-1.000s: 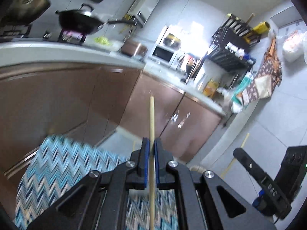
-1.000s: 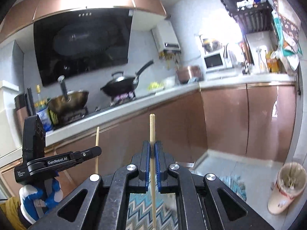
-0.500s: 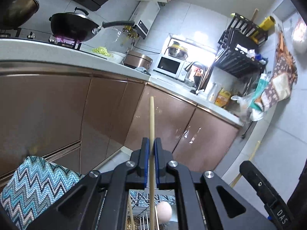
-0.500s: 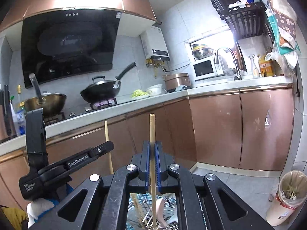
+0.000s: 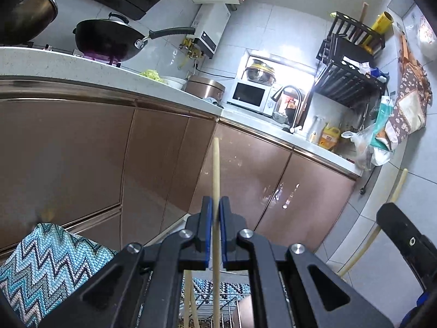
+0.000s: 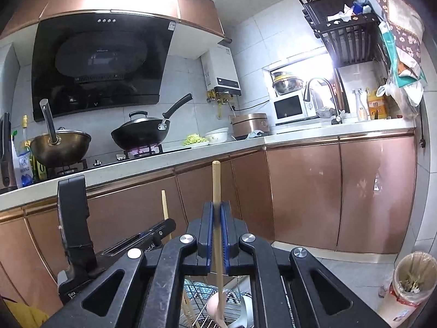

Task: Organize utensils
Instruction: 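Open the left tool over the holder while the right tool releases its chopstick into it, then raise both open tools away from the wire holder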

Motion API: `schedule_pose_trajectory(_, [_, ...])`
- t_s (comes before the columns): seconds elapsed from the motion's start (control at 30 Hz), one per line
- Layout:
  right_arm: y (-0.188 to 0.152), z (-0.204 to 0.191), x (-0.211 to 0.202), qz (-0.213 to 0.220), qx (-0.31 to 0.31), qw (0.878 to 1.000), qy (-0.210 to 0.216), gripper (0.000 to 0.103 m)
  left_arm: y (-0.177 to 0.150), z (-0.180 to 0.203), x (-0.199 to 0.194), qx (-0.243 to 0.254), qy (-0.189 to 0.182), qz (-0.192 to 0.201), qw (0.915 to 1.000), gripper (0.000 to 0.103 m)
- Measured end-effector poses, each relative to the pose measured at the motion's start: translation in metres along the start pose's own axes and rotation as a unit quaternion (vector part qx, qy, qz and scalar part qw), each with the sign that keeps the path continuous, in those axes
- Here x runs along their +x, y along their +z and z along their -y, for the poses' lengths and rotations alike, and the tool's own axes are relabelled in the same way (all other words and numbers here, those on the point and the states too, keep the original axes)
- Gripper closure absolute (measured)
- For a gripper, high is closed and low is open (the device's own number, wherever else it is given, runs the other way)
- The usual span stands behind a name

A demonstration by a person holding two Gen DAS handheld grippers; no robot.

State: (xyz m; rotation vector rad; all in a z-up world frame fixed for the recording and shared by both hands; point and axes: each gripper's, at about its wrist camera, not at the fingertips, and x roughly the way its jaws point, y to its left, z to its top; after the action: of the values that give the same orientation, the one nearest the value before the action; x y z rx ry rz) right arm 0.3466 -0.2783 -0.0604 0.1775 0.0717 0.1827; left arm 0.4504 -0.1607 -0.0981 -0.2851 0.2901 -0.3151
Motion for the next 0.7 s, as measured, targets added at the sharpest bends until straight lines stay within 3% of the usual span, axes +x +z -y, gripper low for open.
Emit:
schedule_pose_trajectory(0.37, [-0.031,0.002,0.009,-0.037,-0.006,0.999,-0.023,0.097,-0.020,-0.011,0.003,-0.006,0.021,0.015,0.9997,0.098])
schedule_pose_trajectory(0.47, [-0.042,0.003,0.009,-0.052,-0.004,0.998,-0.027,0.097,-0.027,-0.014,0.001,-0.008,0.025,0.009,0.9996,0.093])
schedule_pose_trajectory(0.53, [-0.046,0.004,0.007,-0.058,-0.003,0.998,-0.032,0.089,-0.028,-0.017,-0.003,-0.009,0.026,0.002,0.9996,0.074])
schedule_pose_trajectory(0.6, [-0.047,0.003,0.004,-0.061,-0.002,0.997,-0.039,0.071,-0.026,-0.019,-0.011,-0.010,0.028,0.000,0.9996,0.067])
schedule_pose_trajectory(0.7, [-0.042,0.003,-0.009,-0.058,0.002,0.997,-0.047,0.062,-0.016,-0.020,-0.031,-0.005,0.033,0.003,0.9994,0.060])
